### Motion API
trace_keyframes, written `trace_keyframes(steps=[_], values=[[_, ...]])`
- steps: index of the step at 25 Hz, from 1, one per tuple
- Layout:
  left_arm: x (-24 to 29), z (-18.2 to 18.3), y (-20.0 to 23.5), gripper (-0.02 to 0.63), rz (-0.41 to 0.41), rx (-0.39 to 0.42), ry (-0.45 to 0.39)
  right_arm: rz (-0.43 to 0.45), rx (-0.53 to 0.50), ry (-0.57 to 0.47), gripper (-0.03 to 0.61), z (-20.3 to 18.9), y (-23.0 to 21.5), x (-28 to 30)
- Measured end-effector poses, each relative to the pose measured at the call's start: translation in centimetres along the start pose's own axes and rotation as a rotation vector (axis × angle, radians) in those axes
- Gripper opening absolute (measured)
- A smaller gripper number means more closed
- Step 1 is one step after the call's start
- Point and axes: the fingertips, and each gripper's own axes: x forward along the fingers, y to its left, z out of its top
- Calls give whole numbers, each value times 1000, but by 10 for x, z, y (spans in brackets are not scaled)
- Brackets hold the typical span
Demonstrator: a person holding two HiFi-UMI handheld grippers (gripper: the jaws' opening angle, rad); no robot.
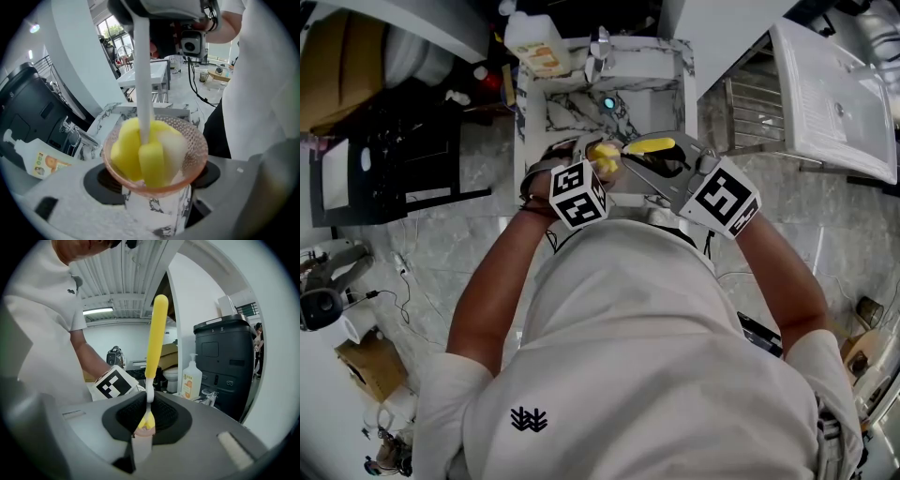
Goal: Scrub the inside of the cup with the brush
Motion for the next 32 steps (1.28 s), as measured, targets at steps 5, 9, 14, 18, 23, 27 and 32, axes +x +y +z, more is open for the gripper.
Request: trace_keyframes(steps=[5,9,14,18,23,27,32], values=[[1,-6,1,379,4,-5,11,-7,-21,-55,44,18,-4,-17],[0,-8,4,379,12,-19,9,-13,-4,-94,44,32,-4,-31],[-2,1,8,379,25,-41,-22,6,3,-58,41,23,2,-29],[-3,12,7,379,23,-32,-32,-2,-4,-13,41,5,7,-8],[0,7,7,379,28,-16,11,-25,63,-34,41,-3,8,4],[1,3,9,379,41,-5,29,-39,201,-86,41,-5,-5,-1],[3,-4,12,379,58,19,59,-49,313,-147,41,2,-18,-14]])
